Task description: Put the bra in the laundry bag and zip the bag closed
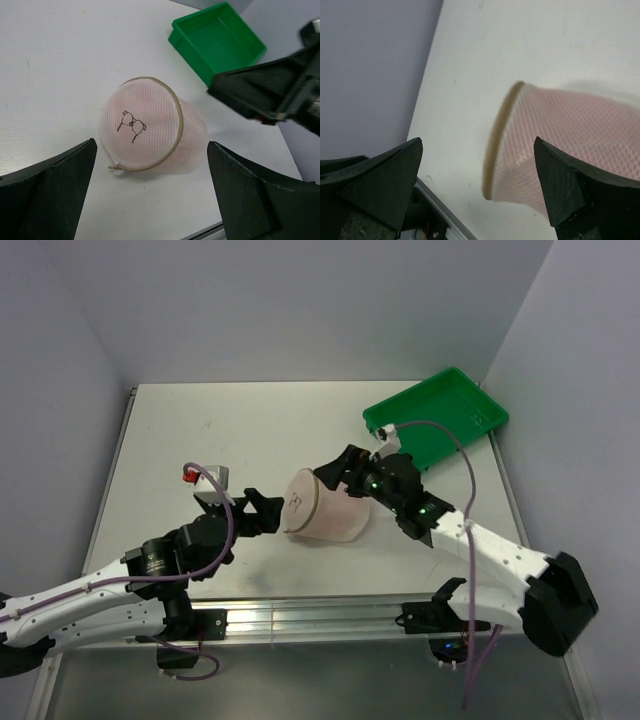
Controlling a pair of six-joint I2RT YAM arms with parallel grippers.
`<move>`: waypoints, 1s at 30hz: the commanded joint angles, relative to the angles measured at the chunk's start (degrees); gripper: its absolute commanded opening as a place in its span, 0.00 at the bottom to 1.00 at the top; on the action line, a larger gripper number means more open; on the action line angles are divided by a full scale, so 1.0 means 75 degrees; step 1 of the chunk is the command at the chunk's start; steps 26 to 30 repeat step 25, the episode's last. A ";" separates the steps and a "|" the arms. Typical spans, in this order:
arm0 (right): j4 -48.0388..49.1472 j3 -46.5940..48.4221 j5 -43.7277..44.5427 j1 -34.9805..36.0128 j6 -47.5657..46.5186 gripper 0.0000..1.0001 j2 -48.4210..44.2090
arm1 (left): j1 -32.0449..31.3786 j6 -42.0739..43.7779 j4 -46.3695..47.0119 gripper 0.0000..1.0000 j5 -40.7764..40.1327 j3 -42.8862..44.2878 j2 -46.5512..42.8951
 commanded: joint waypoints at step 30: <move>-0.4381 -0.0696 0.3371 0.0002 -0.1750 1.00 -0.8123 | 0.0003 0.0639 -0.1144 0.99 -0.0164 0.0499 -0.1576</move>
